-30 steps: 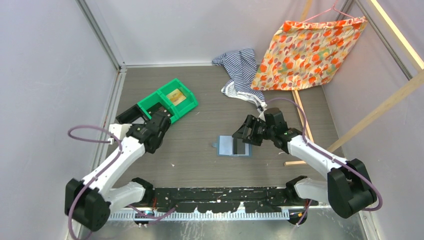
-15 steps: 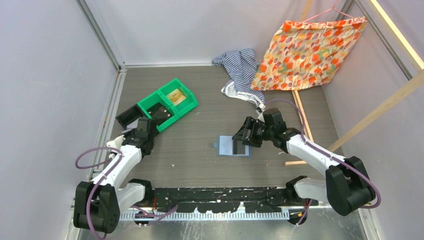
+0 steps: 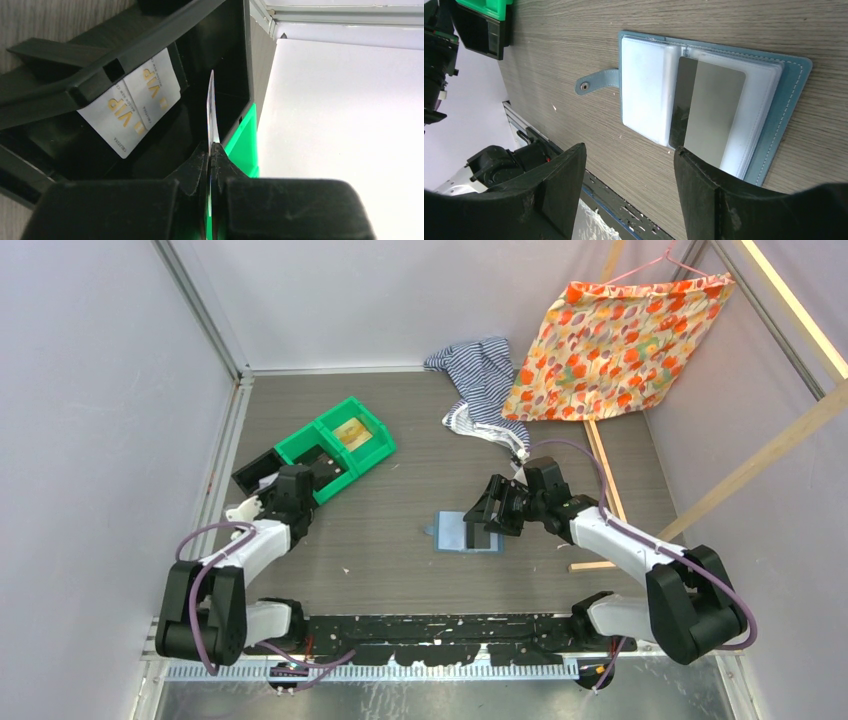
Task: Take the credit cards out of the card holder
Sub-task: Place the credit card in the storage box.
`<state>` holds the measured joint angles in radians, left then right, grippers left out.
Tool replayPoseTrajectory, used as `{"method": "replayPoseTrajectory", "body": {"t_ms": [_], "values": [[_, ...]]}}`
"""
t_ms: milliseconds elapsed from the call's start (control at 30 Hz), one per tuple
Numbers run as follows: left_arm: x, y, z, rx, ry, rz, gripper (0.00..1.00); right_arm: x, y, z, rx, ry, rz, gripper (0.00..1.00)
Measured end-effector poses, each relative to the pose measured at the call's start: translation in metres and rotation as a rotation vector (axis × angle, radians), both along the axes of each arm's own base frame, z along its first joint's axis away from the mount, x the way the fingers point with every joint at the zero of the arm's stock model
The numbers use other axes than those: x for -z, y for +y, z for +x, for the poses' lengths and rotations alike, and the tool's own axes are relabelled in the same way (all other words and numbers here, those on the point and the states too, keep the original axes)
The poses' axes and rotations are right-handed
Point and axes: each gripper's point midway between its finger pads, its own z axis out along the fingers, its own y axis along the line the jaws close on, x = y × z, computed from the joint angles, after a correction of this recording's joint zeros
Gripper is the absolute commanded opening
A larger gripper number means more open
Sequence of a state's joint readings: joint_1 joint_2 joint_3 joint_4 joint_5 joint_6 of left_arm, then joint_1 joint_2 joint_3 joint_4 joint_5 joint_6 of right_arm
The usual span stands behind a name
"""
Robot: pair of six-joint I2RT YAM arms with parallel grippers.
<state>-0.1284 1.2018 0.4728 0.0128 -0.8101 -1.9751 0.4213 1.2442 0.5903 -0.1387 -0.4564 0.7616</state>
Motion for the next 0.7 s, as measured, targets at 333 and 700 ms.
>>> {"method": "replayPoseTrajectory", "body": {"t_ms": [333,700], "values": [[-0.001,0.000,0.008,-0.006,-0.021,-0.007,0.15,0.000,-0.001,-0.002,0.001,0.000,0.000,0.69],[0.012,-0.003,0.007,-0.002,0.006,-0.042,0.31,0.001,-0.001,-0.002,0.001,0.002,-0.002,0.69]]}}
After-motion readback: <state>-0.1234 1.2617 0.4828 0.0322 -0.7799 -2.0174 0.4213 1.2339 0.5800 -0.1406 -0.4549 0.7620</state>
